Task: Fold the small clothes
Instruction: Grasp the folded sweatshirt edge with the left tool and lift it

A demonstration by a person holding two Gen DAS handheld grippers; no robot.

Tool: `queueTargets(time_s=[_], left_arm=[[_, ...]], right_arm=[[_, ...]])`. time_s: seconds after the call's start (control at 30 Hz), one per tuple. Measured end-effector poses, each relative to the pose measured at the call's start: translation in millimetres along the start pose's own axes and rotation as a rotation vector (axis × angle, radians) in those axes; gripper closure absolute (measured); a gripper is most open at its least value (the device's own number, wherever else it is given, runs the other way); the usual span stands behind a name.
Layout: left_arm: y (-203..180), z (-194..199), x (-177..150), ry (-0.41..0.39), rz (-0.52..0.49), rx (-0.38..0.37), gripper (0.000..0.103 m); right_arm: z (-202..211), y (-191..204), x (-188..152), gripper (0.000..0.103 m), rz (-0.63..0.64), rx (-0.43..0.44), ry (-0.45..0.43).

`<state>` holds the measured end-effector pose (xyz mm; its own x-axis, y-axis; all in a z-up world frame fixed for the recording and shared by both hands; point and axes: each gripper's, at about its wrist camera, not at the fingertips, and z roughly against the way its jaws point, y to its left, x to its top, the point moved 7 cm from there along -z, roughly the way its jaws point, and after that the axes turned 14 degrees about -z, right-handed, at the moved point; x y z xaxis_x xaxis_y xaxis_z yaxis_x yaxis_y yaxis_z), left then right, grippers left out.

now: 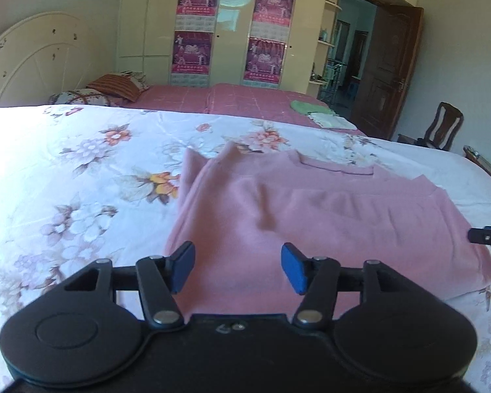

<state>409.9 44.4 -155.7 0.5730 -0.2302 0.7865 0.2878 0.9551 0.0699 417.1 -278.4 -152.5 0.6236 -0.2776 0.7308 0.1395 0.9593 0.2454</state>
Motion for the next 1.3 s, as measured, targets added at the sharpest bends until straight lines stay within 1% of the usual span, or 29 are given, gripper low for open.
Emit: queueTargets(time_s=[0.1,0.2,0.27,0.37,0.4,0.47,0.6,0.8,0.87,0.93,1.0,1.07,1.1,1.13,1.17,1.2,1.23,1.3], left_arm=[[-28.1,-25.0,13.4,0.03,-0.004,-0.061,0.045],[-49.5,-50.5,18.0,0.067,-0.033,-0.084,0.045],[-54.8,-65.0,15.6,0.099,-0.023,-0.087,0.045],[-54.9,-81.9,2.5,0.155,-0.023,-0.06,0.045],[-54.2,-84.3,-1.7,0.16,-0.024,-0.06,0.043],[-52.4,-82.3,-5.9,0.146,-0.038,-0.056,0.041],[-51.4,-79.7,-7.7,0.147,-0.04,-0.057,0.04],[-46.5,-71.7,-8.2,0.158,0.001,-0.053,0.04],[-41.1,-62.9,-10.3,0.151,0.045,-0.046,0.04],[-37.2,-54.8,-13.1,0.146,0.064,-0.046,0.037],[-33.9,-51.1,-18.1,0.147,0.047,-0.026,0.034],[-30.1,-54.9,-28.3,0.186,0.033,-0.014,0.033],[-27.9,-53.9,-32.0,0.187,0.033,-0.016,0.033],[-26.4,-49.5,-33.9,0.181,0.031,-0.014,0.033],[-25.1,-45.8,-35.7,0.186,0.035,-0.017,0.033],[-23.1,-41.8,-37.4,0.184,0.052,-0.027,0.033],[-19.8,-36.7,-39.7,0.18,0.093,-0.037,0.033],[-10.8,-27.9,-45.6,0.177,0.225,-0.069,0.031]], right_arm=[[-16.7,35.0,-2.7,0.05,0.051,0.054,0.028],[-34.9,60.6,-4.8,0.051,0.079,0.088,0.051],[-46.6,70.9,-6.6,0.051,0.083,0.1,0.073],[-58.7,77.2,-14.2,0.05,0.114,0.097,0.1],[-62.4,76.3,-17.9,0.05,0.121,0.095,0.11],[-69.0,71.4,-27.7,0.05,0.145,0.079,0.143],[-66.9,67.6,-35.2,0.051,0.199,0.086,0.142],[-60.4,76.4,-11.4,0.05,0.149,0.116,0.081],[-61.8,82.7,-5.0,0.05,0.139,0.125,0.07],[-65.4,89.9,-2.5,0.05,0.145,0.124,0.056],[-71.2,94.4,-8.6,0.05,0.144,0.126,0.072],[-80.1,97.2,-27.5,0.05,0.163,0.131,0.135],[-83.3,97.3,-38.4,0.051,0.19,0.124,0.153],[-80.5,97.1,-42.0,0.051,0.215,0.124,0.118],[-78.8,95.9,-43.9,0.051,0.228,0.119,0.111],[-77.8,94.8,-41.8,0.05,0.214,0.122,0.12],[-77.3,93.6,-38.5,0.05,0.195,0.13,0.129],[-73.3,90.9,-27.9,0.05,0.146,0.145,0.115]])
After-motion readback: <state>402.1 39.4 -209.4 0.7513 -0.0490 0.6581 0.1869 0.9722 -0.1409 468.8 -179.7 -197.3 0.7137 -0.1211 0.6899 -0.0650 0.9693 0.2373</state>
